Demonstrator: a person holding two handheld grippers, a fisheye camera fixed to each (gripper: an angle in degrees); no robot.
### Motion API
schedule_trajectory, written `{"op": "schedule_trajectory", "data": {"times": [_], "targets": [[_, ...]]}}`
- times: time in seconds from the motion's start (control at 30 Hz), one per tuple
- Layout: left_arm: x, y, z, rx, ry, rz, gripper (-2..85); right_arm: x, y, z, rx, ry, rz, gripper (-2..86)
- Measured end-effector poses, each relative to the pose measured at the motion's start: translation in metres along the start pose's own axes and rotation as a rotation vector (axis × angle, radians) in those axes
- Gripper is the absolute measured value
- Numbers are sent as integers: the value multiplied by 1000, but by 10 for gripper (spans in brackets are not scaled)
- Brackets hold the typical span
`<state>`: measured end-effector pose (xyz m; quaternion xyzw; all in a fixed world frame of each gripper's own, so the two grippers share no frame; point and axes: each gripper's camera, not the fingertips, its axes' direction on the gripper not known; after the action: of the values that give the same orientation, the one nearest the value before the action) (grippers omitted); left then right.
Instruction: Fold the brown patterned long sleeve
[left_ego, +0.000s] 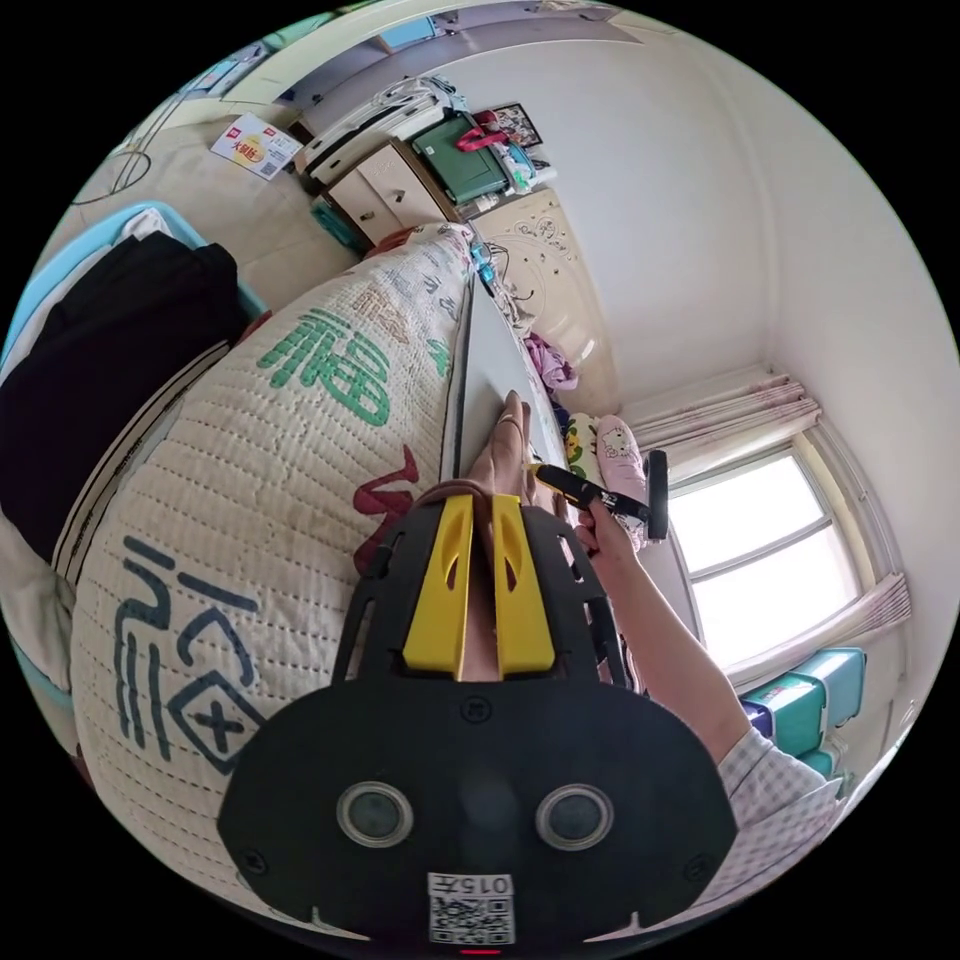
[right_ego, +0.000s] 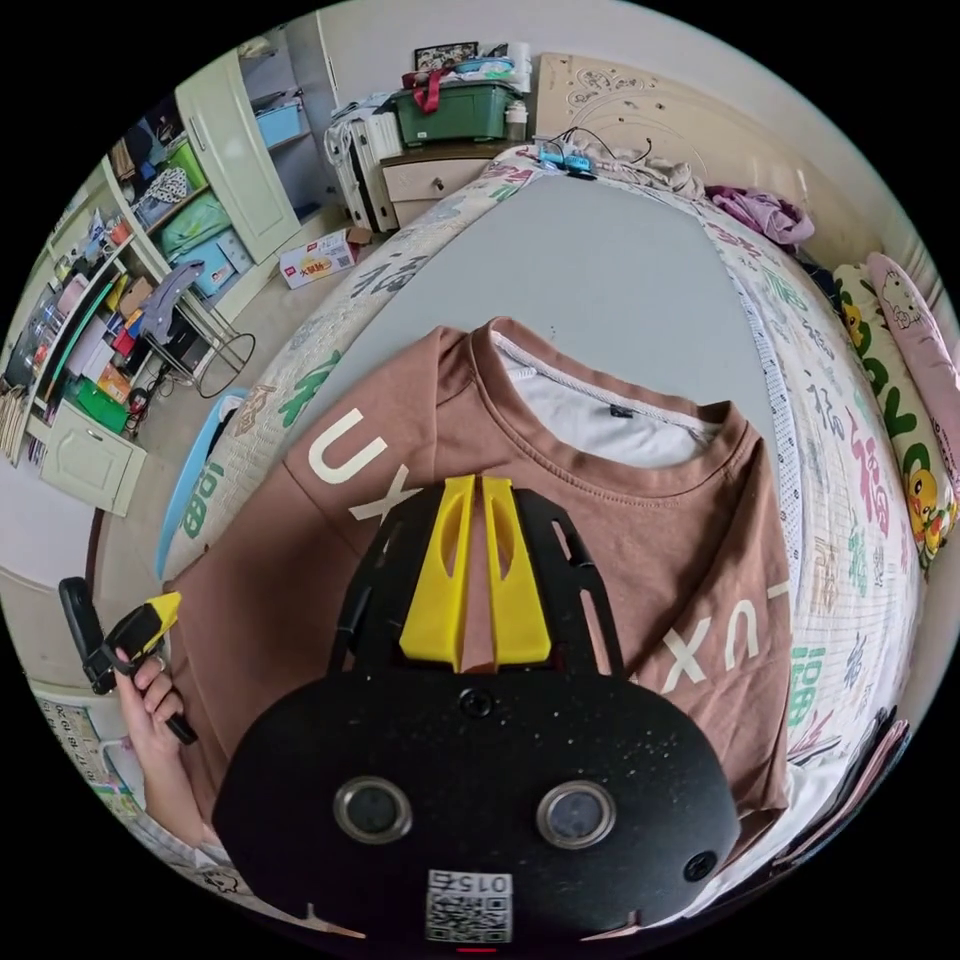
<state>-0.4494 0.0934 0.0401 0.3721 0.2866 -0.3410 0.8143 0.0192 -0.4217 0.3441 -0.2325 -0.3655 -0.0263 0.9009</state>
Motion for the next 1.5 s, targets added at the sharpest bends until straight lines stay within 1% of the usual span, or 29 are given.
{"op": "schedule_trajectory", "data": {"times": [0.13,0.17,0.23,0.27,0.37,0.43,0.47,0.53,0.57,0.6,0.63,0.67,0.73,0.8,0.87,1.0,1.03,1.1,1.17,1.23,1.27,1.37,1.5], "targets": [[10,7,7,0,-19,7,32,29,45,-58,25,-78,-58,36],[16,8,6,4,-33,22,36,38,68,-80,29,-127,-96,43],[55,19,-2,41,-157,149,54,51,106,-111,3,-220,-161,53],[67,21,-4,43,-180,180,60,60,136,-132,-15,-276,-184,66],[128,40,-12,13,-142,327,79,91,217,-176,-19,-394,-174,86],[186,68,-1,-115,-119,505,82,113,267,-194,35,-433,-110,89],[201,78,4,-155,-111,555,82,126,294,-201,65,-469,-51,90],[249,128,32,-326,-54,732,82,137,329,-204,73,-540,25,91],[257,143,41,-370,-39,756,82,136,348,-206,70,-559,50,94],[268,174,56,-454,4,801,84,133,356,-207,70,-555,57,97],[273,207,69,-508,34,837,86,127,371,-210,71,-527,66,104],[275,222,75,-525,39,855,88,121,381,-211,66,-488,74,113],[277,268,95,-550,34,876,94,118,392,-211,61,-446,98,119],[280,286,107,-579,97,844,100,123,400,-211,73,-490,154,117],[289,298,116,-582,103,845,115,124,407,-216,81,-484,161,107],[304,329,141,-577,-26,954,118,119,412,-225,90,-438,150,81],[302,336,150,-597,-63,970,112,121,415,-227,99,-432,157,74],[299,343,159,-618,-73,975,95,124,422,-230,127,-423,158,54],[299,344,161,-613,-96,975,64,129,431,-231,172,-430,176,38],[299,349,171,-663,-125,988,6,138,439,-231,201,-473,229,22],[299,351,173,-666,-125,989,3,143,442,-232,208,-496,255,17],[307,359,174,-638,-140,1014,-3,145,443,-237,215,-497,250,9],[321,363,152,-537,-67,1066,17,158,448,-238,219,-584,277,6]]}}
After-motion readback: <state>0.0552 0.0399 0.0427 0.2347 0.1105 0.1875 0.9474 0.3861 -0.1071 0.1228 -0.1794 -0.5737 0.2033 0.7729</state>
